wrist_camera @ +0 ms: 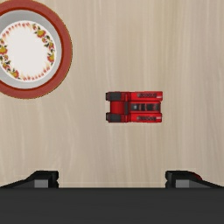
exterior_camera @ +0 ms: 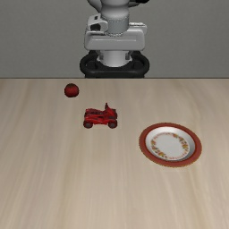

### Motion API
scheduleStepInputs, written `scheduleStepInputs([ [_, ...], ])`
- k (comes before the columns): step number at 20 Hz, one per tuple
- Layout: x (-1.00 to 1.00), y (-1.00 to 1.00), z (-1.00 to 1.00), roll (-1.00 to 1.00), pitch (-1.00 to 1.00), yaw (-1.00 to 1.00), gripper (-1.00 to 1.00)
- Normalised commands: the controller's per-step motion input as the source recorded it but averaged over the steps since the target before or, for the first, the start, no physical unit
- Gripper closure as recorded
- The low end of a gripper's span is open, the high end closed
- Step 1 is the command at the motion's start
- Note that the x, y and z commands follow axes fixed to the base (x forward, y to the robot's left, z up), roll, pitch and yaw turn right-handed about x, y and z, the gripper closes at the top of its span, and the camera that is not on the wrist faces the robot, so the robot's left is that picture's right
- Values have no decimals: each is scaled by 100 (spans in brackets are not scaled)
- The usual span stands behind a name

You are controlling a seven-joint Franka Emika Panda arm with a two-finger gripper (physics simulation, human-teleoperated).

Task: Pick up the tomato and put it on the plate

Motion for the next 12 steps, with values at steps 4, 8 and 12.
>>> scheduleStepInputs([
  [4, 0, -100, 0, 0, 0, 0, -100],
  [8, 0, -100, 0, 0, 0, 0, -100],
  [12, 0, -100, 0, 0, 0, 0, -100],
])
